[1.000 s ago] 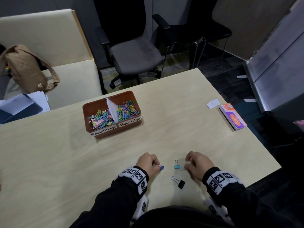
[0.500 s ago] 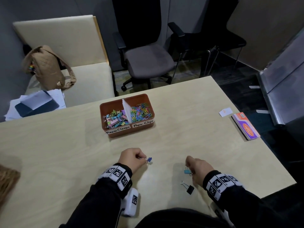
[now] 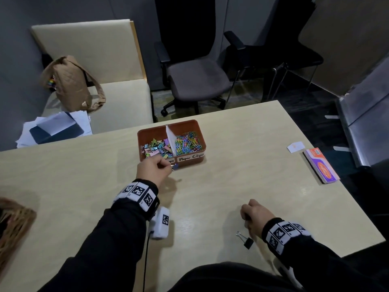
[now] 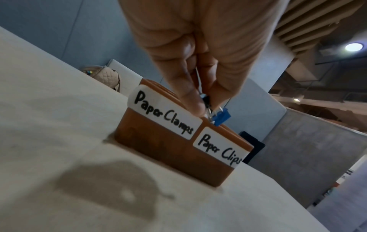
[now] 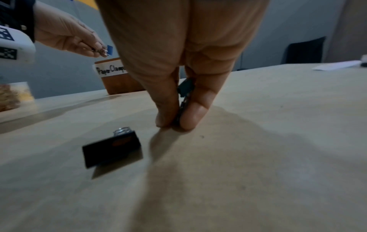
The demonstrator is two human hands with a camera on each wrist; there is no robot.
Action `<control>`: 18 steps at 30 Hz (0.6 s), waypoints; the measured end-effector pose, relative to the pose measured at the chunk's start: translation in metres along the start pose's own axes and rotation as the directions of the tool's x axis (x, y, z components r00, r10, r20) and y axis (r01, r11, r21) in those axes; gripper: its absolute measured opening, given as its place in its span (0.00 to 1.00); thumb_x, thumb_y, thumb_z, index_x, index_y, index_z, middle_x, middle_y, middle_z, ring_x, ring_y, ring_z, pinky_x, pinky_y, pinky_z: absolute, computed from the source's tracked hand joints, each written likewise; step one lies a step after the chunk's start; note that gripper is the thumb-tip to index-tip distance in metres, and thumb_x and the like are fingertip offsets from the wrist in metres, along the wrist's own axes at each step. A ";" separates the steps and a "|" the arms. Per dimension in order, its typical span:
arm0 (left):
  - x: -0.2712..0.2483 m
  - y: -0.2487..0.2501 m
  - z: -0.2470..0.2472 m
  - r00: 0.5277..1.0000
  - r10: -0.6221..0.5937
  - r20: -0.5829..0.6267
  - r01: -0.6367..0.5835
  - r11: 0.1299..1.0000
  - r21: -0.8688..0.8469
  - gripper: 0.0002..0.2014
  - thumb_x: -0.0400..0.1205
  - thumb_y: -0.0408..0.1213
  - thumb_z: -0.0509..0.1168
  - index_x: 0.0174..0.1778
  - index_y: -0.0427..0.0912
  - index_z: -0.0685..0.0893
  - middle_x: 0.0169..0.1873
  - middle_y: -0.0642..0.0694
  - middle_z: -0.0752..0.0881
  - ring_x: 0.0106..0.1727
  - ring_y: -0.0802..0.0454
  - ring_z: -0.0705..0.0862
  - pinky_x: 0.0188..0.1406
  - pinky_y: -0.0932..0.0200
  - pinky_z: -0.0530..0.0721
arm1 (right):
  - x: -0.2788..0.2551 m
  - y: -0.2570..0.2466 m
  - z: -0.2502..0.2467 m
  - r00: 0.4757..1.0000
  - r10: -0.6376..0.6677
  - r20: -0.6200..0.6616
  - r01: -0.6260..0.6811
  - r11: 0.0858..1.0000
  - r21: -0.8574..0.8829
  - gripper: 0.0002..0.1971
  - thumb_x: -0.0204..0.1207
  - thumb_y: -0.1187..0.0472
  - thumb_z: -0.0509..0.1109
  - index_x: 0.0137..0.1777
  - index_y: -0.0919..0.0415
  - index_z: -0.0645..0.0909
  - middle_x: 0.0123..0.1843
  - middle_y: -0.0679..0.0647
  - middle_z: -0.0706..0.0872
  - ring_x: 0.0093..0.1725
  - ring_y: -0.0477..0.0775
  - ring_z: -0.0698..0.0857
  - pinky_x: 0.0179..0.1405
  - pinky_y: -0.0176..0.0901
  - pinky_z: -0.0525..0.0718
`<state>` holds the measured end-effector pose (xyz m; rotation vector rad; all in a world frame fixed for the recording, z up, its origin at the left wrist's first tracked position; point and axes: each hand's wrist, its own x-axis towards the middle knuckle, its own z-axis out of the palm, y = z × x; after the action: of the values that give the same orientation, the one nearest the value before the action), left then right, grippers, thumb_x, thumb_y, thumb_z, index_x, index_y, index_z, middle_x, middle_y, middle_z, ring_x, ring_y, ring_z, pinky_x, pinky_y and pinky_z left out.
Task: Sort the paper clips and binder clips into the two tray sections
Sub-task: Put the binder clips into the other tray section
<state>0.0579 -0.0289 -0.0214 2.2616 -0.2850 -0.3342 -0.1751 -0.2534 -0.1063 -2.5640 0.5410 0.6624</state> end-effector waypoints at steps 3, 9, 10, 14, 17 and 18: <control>0.007 0.006 -0.002 1.000 0.015 -0.015 -0.014 1.000 0.024 0.03 0.73 0.29 0.72 0.34 0.40 0.88 0.32 0.51 0.87 0.41 0.49 0.85 0.48 0.58 0.83 | -0.002 0.001 0.001 0.998 0.017 -0.053 -0.015 0.999 0.030 0.11 0.70 0.73 0.65 0.40 0.55 0.73 0.49 0.50 0.72 0.39 0.54 0.85 0.41 0.42 0.84; 0.023 0.005 -0.008 0.995 -0.018 -0.102 0.028 0.995 0.101 0.04 0.75 0.34 0.70 0.45 0.44 0.87 0.45 0.45 0.88 0.49 0.45 0.86 0.50 0.59 0.82 | -0.003 0.002 0.002 0.996 0.057 -0.073 -0.051 0.995 0.084 0.09 0.71 0.68 0.69 0.40 0.54 0.73 0.49 0.49 0.70 0.40 0.55 0.81 0.41 0.38 0.79; 0.020 0.009 -0.005 0.997 0.017 -0.079 -0.004 0.987 0.159 0.08 0.76 0.36 0.70 0.50 0.44 0.86 0.51 0.44 0.86 0.52 0.45 0.85 0.53 0.57 0.81 | -0.002 0.002 0.001 0.997 0.056 -0.057 -0.052 0.996 0.079 0.09 0.70 0.67 0.68 0.39 0.53 0.73 0.47 0.49 0.70 0.40 0.55 0.80 0.41 0.37 0.77; -0.015 0.032 0.028 0.956 0.203 0.214 -0.280 0.852 0.443 0.14 0.79 0.45 0.67 0.60 0.48 0.82 0.59 0.47 0.76 0.63 0.46 0.75 0.61 0.53 0.75 | 0.001 -0.002 -0.002 0.997 0.068 -0.033 -0.064 0.993 0.094 0.14 0.66 0.68 0.64 0.32 0.48 0.67 0.43 0.48 0.70 0.36 0.56 0.77 0.39 0.42 0.80; -0.047 0.041 0.069 0.856 0.207 0.473 -0.430 0.793 0.431 0.12 0.81 0.47 0.64 0.57 0.48 0.81 0.57 0.47 0.77 0.62 0.47 0.77 0.55 0.54 0.76 | 0.003 -0.004 -0.005 0.998 0.067 -0.019 -0.065 0.994 0.092 0.14 0.64 0.69 0.62 0.32 0.48 0.65 0.44 0.50 0.71 0.34 0.56 0.75 0.38 0.45 0.80; -0.056 0.043 0.082 0.809 0.220 0.545 -0.494 0.758 0.426 0.11 0.82 0.47 0.62 0.57 0.48 0.81 0.57 0.47 0.78 0.61 0.46 0.77 0.54 0.54 0.77 | 0.003 -0.003 -0.006 0.998 0.068 -0.014 -0.067 0.994 0.089 0.14 0.64 0.69 0.62 0.32 0.48 0.65 0.45 0.51 0.71 0.34 0.56 0.75 0.38 0.45 0.79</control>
<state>-0.0261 -0.0965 -0.0322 2.5736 -1.2160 -0.6510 -0.1686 -0.2548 -0.1022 -2.4804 0.6508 0.6263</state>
